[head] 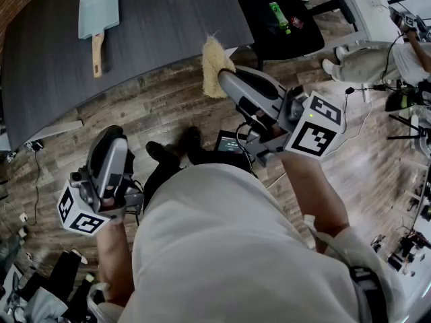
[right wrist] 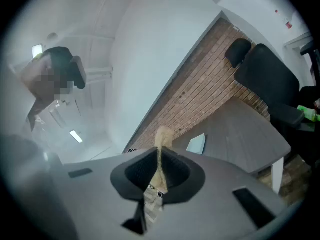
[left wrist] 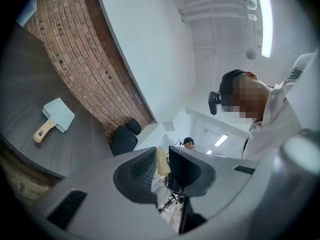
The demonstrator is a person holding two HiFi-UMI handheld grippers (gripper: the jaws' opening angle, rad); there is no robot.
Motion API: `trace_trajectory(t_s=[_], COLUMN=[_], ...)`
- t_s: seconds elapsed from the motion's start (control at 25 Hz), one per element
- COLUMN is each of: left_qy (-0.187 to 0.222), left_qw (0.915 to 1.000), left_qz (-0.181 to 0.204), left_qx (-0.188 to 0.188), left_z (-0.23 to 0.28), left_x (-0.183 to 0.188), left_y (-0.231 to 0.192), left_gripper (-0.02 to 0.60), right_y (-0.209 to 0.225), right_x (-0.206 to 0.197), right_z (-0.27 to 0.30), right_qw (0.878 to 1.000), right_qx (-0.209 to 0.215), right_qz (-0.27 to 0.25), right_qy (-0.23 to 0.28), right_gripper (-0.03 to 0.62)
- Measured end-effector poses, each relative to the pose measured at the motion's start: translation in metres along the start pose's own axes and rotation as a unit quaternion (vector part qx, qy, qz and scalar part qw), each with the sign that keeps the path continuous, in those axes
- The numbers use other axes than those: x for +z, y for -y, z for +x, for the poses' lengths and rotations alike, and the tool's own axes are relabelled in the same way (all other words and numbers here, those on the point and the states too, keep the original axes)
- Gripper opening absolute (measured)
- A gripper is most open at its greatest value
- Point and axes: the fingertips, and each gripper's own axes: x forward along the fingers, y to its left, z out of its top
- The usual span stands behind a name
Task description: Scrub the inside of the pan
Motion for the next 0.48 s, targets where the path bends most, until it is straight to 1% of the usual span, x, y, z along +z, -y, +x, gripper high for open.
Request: trace_trajectory(t_s=[0.24, 0.48], left_qy=[0.006, 0.008], left_qw=[1.0000, 0.9999], left_qz=[0.007, 0.011], left_qx=[0.001, 0.010], left_z=[0.0035, 0.0000], left_x=[0.0042, 0.0040], left_y=[0.0043, 0.0007], left_gripper=[0.083, 0.083], right_y=[-0.0030, -0.0033], right_x=[0.0011, 0.0010], right_z=[-0.0030, 0.0042], right_qw=[1.000, 1.000], right_qx=[0.003, 0.015], right_qz=[-0.005, -0.010], right_qy=[-0.004, -0.005], right_gripper=[0.034, 0.034])
